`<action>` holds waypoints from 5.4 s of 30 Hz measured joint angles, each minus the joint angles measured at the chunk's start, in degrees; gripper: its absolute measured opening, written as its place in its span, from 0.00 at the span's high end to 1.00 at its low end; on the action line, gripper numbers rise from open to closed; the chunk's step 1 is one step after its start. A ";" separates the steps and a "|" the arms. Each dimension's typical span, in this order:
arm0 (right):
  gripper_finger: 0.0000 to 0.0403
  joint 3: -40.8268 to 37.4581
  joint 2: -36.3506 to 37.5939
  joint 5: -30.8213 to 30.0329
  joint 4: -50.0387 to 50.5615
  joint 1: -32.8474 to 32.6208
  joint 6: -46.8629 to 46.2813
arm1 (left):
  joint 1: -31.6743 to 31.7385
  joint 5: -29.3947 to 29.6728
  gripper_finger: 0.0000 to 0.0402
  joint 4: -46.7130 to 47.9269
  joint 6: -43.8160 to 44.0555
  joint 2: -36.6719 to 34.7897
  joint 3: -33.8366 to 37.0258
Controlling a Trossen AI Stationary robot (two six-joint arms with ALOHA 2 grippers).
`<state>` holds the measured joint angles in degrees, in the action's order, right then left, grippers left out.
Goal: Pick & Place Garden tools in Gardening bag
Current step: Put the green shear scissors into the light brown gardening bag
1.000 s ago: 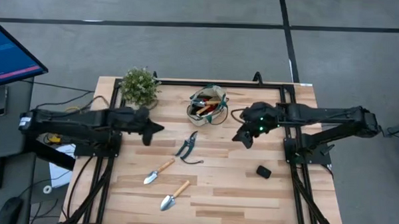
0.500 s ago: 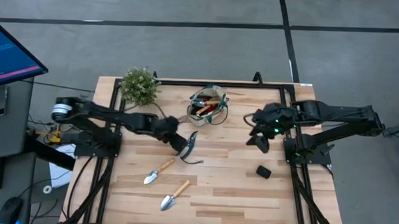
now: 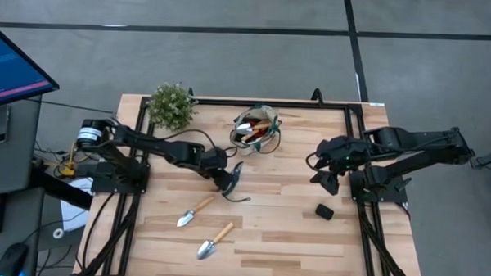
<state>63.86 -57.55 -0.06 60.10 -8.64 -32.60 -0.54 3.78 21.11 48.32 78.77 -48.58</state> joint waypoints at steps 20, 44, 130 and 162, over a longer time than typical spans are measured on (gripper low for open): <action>0.37 0.00 -0.15 -0.02 1.27 -0.40 0.17 | -5.29 2.24 0.67 3.36 0.41 8.48 -4.19; 0.37 0.00 -0.17 -0.04 2.26 -4.53 0.09 | -5.12 4.34 0.89 6.09 7.39 6.67 -4.91; 0.37 0.02 1.30 -4.41 0.58 -0.50 -8.02 | -2.90 63.06 0.89 -52.75 -100.56 -16.56 -18.35; 0.37 0.02 1.30 -4.48 -0.99 -0.55 -9.01 | -6.00 72.72 0.89 -51.58 -103.79 -12.25 -21.32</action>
<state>63.88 -56.25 -4.54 59.12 -9.19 -41.60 -6.55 76.49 -30.47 -55.47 66.53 -69.90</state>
